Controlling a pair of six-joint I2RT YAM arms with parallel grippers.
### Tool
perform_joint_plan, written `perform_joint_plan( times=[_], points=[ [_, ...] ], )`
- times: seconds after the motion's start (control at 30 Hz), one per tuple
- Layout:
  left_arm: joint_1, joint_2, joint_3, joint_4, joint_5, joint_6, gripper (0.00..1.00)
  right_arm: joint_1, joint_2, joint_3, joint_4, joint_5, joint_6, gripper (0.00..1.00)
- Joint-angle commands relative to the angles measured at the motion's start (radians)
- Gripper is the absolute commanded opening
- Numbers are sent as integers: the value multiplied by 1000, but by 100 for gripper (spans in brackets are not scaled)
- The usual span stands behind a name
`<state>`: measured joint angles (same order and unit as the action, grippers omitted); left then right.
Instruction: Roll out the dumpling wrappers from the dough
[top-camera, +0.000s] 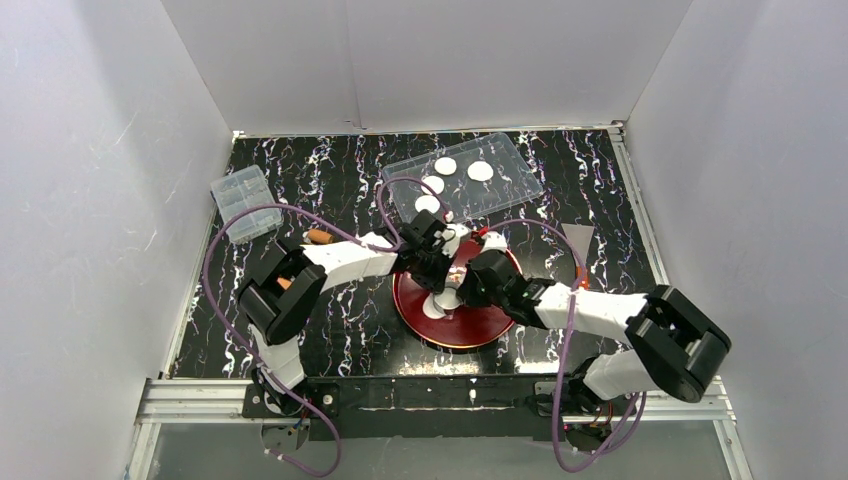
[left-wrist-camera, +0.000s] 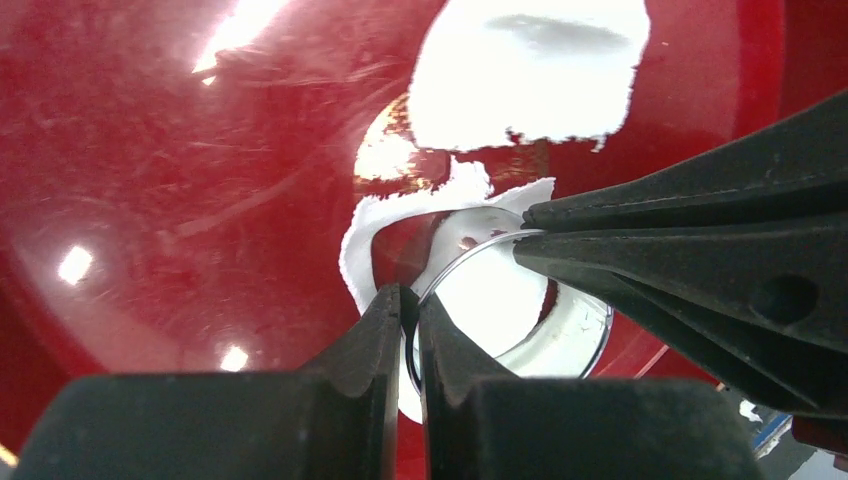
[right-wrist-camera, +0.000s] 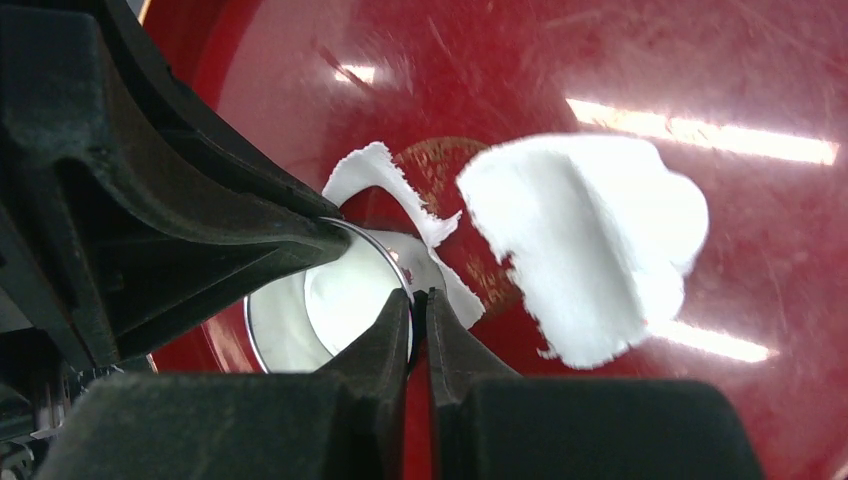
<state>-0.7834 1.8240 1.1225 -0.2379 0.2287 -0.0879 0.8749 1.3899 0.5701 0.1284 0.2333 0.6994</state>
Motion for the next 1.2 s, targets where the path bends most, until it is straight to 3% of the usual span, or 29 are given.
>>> perform_joint_plan(
  times=[0.0, 0.37, 0.8, 1.17],
  points=[
    [-26, 104, -82, -160, -28, -17, 0, 19, -43, -72, -216, -12, 7, 1],
    [62, 68, -49, -142, -162, 36, 0, 21, 178, 112, -159, -35, -70, 1],
    [-5, 42, -85, -164, -112, 33, 0, 33, -19, -68, -202, -84, 39, 1],
    [96, 85, 8, -155, -222, 75, 0, 18, 236, 179, -190, -75, -81, 1]
  ],
)
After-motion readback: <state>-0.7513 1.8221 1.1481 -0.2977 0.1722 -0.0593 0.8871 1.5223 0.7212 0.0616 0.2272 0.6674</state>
